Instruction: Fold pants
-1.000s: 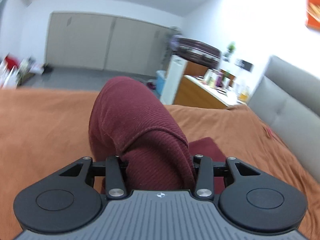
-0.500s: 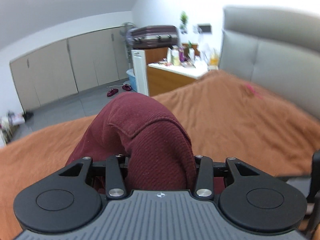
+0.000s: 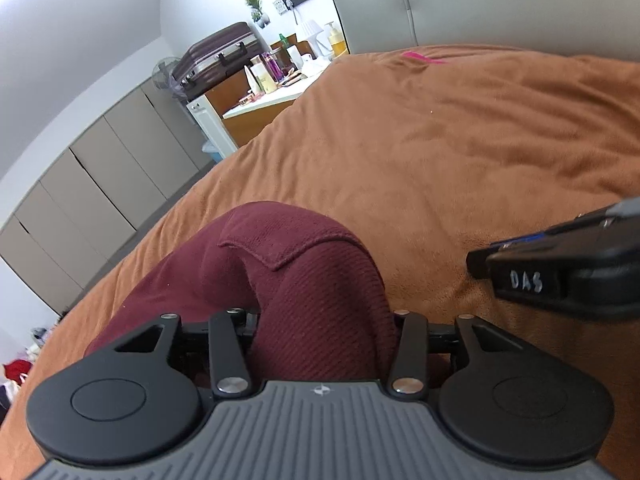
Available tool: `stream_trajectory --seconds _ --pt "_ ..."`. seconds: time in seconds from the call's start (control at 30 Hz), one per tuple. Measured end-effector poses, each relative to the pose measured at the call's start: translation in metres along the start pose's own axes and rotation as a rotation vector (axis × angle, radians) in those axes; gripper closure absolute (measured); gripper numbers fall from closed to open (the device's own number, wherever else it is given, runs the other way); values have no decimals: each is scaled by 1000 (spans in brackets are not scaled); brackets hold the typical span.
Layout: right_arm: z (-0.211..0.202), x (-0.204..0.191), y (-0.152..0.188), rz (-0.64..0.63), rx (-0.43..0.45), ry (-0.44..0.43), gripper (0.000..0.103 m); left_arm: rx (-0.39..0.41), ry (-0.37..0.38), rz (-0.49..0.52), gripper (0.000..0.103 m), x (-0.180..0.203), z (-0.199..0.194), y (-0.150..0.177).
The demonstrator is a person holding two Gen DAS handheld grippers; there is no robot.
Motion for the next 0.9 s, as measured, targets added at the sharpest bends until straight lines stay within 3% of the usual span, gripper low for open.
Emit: stream_trajectory --seconds 0.1,0.17,0.23,0.3,0.37,0.5,0.53,0.67,0.77,0.9 --pt "-1 5 0 8 3 -1 94 10 -26 23 45 12 2 2" --pt "-2 4 1 2 6 6 94 23 -40 33 26 20 0 3" --pt "-4 3 -1 2 0 7 93 31 -34 33 16 24 -7 1" --pt "-12 3 -5 4 18 21 91 34 -52 52 16 26 -21 -3" --pt "-26 2 -9 10 51 26 87 81 -21 26 14 18 -44 -4" --pt "-57 1 -9 30 95 -24 86 181 74 -91 8 -14 -100 -1" --pt "-62 -2 -8 19 98 -26 85 181 90 -104 3 -22 -110 0" --pt "-83 -23 -12 -47 100 -57 85 219 136 -235 0 -72 -142 15" --pt "-98 -53 -20 -156 106 -58 85 195 191 -374 0 -117 -141 26" --pt "-108 -88 -35 -228 70 -165 85 84 303 -612 0 -170 -112 47"
Point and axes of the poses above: each gripper's, at about its wrist camera, not at the fingertips, and z roughly the way its jaws point, x to its right, y to its underside, the point moved 1 cm from there along z, roughly the way its jaws point, and after that the axes turned 11 degrees about -x, right-handed, at the moved point
